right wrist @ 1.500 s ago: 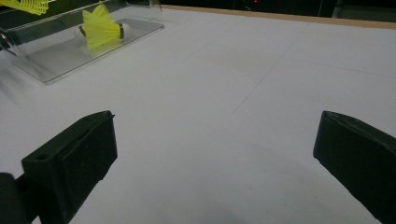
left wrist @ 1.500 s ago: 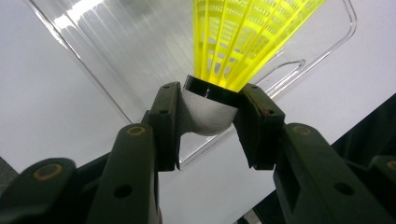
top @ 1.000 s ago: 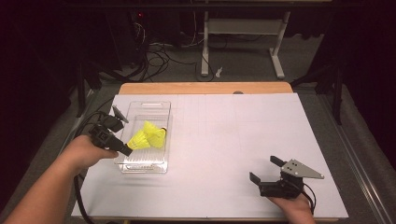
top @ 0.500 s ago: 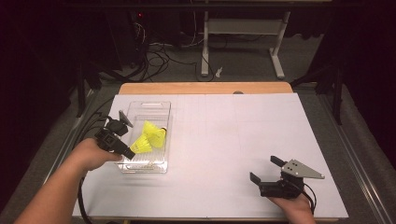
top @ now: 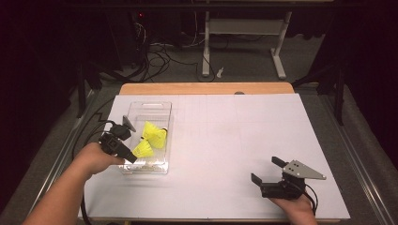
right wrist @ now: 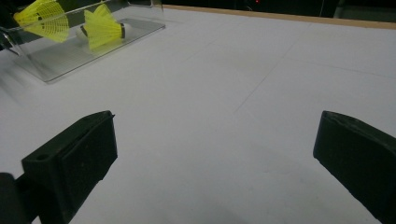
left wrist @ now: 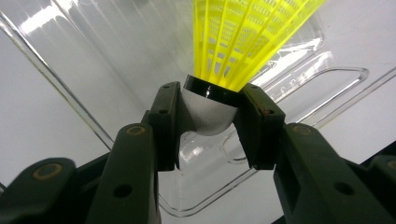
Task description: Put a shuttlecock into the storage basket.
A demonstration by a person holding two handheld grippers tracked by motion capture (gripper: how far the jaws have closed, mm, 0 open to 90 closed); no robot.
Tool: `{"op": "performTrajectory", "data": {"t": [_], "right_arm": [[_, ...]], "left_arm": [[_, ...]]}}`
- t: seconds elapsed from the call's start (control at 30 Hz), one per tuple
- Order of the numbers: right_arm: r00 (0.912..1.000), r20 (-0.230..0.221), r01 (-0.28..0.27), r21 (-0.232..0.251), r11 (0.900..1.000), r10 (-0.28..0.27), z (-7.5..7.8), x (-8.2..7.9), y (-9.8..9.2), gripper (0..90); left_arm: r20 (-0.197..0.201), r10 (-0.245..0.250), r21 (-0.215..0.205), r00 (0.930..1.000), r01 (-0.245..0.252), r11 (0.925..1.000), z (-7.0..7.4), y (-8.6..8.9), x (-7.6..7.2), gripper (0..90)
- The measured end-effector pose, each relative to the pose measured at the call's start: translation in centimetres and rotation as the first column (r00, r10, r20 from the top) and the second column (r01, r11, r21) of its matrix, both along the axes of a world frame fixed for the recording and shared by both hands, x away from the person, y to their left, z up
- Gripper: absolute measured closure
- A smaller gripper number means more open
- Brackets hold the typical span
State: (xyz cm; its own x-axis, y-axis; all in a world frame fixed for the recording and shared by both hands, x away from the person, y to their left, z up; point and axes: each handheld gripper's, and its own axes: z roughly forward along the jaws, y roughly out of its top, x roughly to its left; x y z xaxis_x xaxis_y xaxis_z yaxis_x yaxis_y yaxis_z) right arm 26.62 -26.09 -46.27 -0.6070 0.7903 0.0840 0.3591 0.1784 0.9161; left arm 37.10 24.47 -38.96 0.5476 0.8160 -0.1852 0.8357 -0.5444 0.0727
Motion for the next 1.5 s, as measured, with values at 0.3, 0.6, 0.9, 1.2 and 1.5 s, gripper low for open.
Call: {"op": "performTrajectory", "data": {"t": [0.3,0.6,0.9,1.2,1.5], "right_arm": [[1.0,0.0,0.0,0.002,1.0,0.0,0.0,0.0,0.0,0.4],[1.0,0.0,-0.001,0.001,1.0,0.001,0.0,0.0,0.0,0.4],[1.0,0.001,-0.001,0.001,1.0,0.001,0.0,0.0,0.0,0.4],[1.0,0.0,-0.004,0.0,1.0,0.004,0.0,0.0,0.0,0.4],[1.0,0.001,-0.002,0.002,1.0,0.002,0.0,0.0,0.0,0.4]], "left_arm": [[0.002,-0.002,0.009,1.0,0.002,1.0,-0.6,-0.4,0.1,62.2],[-0.009,-0.006,0.02,0.9999,0.006,0.9998,-1.1,-0.7,0.2,62.0],[-0.005,0.0,0.003,1.0,0.0,1.0,-1.3,-0.4,0.1,62.1],[-0.011,0.011,-0.038,0.9999,-0.011,0.9992,-0.9,-0.1,0.2,53.6],[-0.007,0.011,-0.029,0.9999,-0.011,0.9995,-1.0,-0.3,0.2,42.6]]}}
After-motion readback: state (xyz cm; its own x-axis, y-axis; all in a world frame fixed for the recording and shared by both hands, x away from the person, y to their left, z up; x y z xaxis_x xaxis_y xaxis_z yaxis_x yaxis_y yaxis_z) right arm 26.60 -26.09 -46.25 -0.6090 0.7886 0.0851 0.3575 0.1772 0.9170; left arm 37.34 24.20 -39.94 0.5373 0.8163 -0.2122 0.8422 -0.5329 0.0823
